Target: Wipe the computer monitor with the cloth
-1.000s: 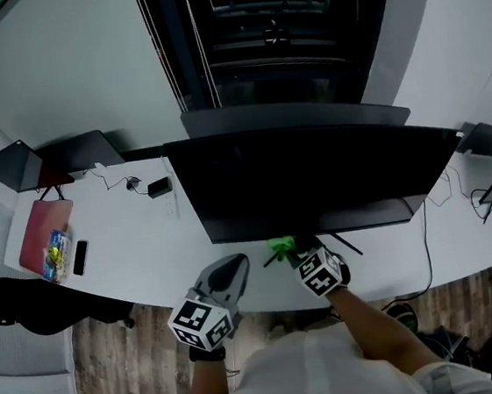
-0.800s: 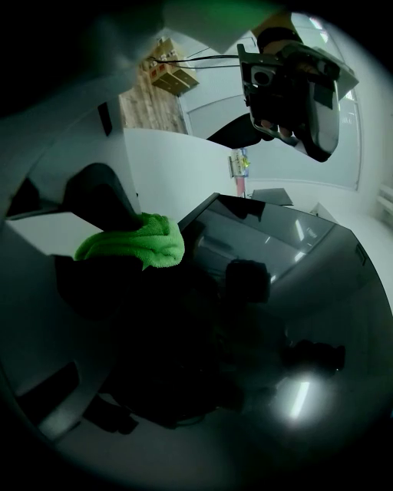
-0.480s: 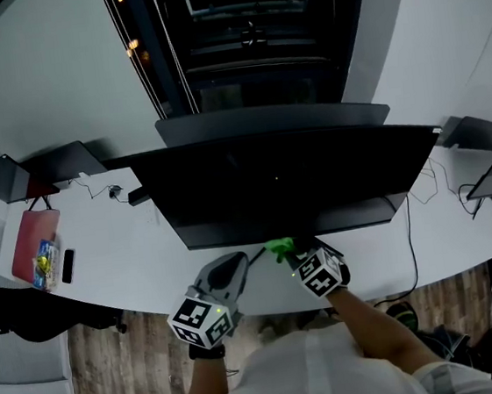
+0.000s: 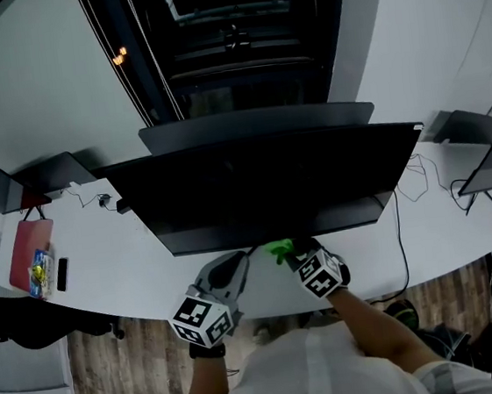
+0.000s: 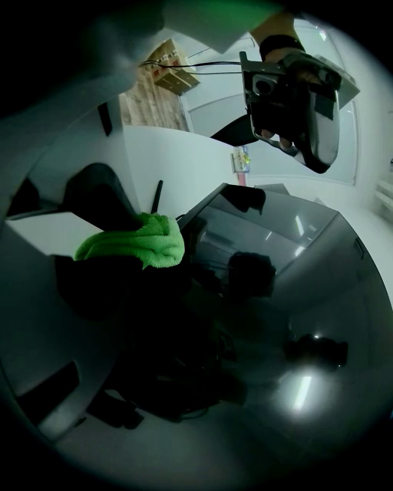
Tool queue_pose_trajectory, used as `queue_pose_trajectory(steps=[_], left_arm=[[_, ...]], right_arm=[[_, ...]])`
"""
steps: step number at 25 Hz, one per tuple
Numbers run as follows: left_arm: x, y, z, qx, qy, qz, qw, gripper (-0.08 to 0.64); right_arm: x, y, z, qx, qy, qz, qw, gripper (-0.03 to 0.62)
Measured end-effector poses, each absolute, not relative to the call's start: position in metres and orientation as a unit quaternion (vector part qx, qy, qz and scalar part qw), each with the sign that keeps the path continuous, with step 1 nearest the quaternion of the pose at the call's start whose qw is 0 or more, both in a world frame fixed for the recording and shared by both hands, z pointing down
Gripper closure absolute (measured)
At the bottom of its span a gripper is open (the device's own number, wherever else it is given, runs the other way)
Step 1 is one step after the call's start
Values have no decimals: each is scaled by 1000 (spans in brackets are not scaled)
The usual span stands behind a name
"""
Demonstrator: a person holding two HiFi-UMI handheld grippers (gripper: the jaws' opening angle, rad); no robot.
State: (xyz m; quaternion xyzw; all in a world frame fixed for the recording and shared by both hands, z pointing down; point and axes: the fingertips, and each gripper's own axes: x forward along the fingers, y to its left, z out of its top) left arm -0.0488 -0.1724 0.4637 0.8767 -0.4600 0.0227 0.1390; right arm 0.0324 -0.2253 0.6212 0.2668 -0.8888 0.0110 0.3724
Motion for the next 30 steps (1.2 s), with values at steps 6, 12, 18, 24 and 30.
queue_pose_trajectory(steps=[6,12,18,24,30], left_arm=[[-34,-178,463,879,-455,25,137,538],[-19,-182,466,881,-451,30,140,538],[-3,-187,467,885,-444,37,139,538],[16,-193,467,890,-434,44,137,538],[36,-199,465,893,-426,49,134,538]], right_arm=[[49,-228,621,269,-888,11,372,525],[66,-232,621,273,-888,12,369,525],[80,-235,621,275,-889,15,365,523],[96,-238,622,279,-889,17,362,523],[112,-240,621,280,-890,19,360,524]])
